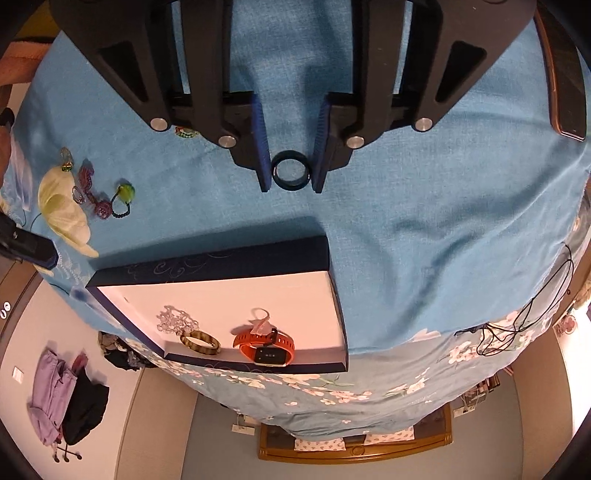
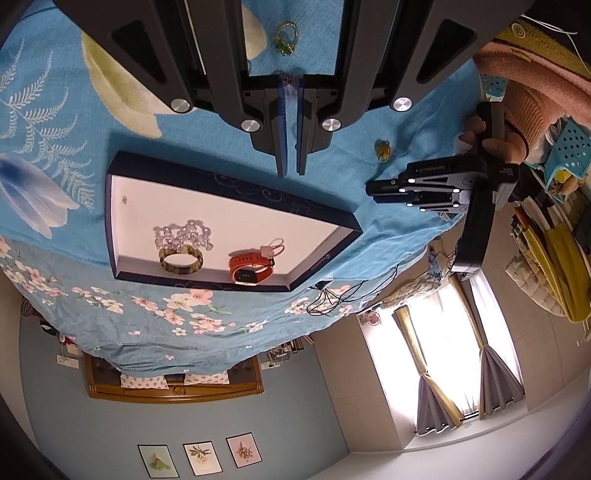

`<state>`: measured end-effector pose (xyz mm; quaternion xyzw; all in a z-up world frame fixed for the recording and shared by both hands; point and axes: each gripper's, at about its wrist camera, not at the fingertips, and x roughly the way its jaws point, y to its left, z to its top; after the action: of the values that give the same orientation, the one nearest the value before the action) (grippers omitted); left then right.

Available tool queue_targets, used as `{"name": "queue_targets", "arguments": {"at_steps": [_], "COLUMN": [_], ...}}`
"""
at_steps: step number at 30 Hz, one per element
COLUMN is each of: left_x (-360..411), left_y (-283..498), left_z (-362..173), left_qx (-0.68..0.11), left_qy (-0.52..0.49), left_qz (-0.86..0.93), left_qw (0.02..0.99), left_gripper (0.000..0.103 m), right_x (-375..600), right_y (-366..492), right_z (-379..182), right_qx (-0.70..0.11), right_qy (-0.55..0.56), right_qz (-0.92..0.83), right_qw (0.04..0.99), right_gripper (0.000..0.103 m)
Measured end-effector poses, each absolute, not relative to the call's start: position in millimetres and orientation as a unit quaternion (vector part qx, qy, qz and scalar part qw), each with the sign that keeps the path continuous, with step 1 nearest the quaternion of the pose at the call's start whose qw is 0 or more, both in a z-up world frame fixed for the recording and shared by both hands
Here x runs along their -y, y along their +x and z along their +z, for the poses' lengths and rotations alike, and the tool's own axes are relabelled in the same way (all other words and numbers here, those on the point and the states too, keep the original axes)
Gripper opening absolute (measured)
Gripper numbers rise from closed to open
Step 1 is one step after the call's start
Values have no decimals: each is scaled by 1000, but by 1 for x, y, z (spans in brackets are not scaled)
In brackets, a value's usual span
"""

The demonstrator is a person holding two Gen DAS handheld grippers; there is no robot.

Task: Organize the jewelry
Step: 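Grasp the black ring with the left tool while the right tool holds the purple bracelet, then carry the black ring with the left tool while the right tool carries the purple bracelet over the box lid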

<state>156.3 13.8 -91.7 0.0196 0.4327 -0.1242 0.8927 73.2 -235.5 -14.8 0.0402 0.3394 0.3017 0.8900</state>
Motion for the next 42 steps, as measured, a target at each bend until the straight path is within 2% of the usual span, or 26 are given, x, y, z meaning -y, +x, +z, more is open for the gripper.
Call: {"name": "queue_targets", "arguments": {"at_steps": [5, 8, 9, 10, 11, 12, 14, 17, 20, 22, 25, 42], "left_x": [-11, -8, -8, -7, -8, -8, -8, -8, -7, -6, -3, 16], "left_y": [152, 151, 150, 149, 149, 149, 149, 149, 148, 148, 148, 158], "left_z": [-87, -84, -83, -82, -81, -81, -81, -81, -81, -81, -79, -43], "left_qx": [-425, -420, -419, -416, -414, -414, -414, -414, -414, -413, -410, -367], "left_qy": [10, 10, 9, 9, 8, 7, 5, 3, 1, 0, 1, 15], "left_qz": [-140, -145, -146, -148, -150, -149, -151, -154, -156, -159, -162, -186], "left_qw": [894, 896, 896, 897, 898, 898, 898, 897, 897, 897, 898, 911], "left_gripper": [22, 22, 22, 22, 22, 22, 22, 22, 22, 22, 22, 22], "right_x": [233, 228, 227, 224, 222, 221, 219, 216, 213, 212, 211, 234], "right_y": [78, 83, 83, 83, 83, 83, 84, 88, 91, 89, 86, 89], "right_z": [-9, -17, -20, -27, -33, -37, -47, -58, -65, -64, -63, -12], "right_qx": [-335, -364, -370, -382, -393, -398, -414, -428, -439, -437, -433, -353], "right_qy": [30, 18, 12, 4, 0, -2, -8, -19, -26, -38, -42, 4], "right_qz": [300, 304, 302, 301, 298, 295, 287, 274, 273, 275, 276, 283], "right_qw": [892, 880, 878, 874, 870, 869, 864, 861, 855, 855, 857, 892], "right_gripper": [3, 7, 18, 32, 39, 44, 44, 39, 30, 10, 3, 1]}}
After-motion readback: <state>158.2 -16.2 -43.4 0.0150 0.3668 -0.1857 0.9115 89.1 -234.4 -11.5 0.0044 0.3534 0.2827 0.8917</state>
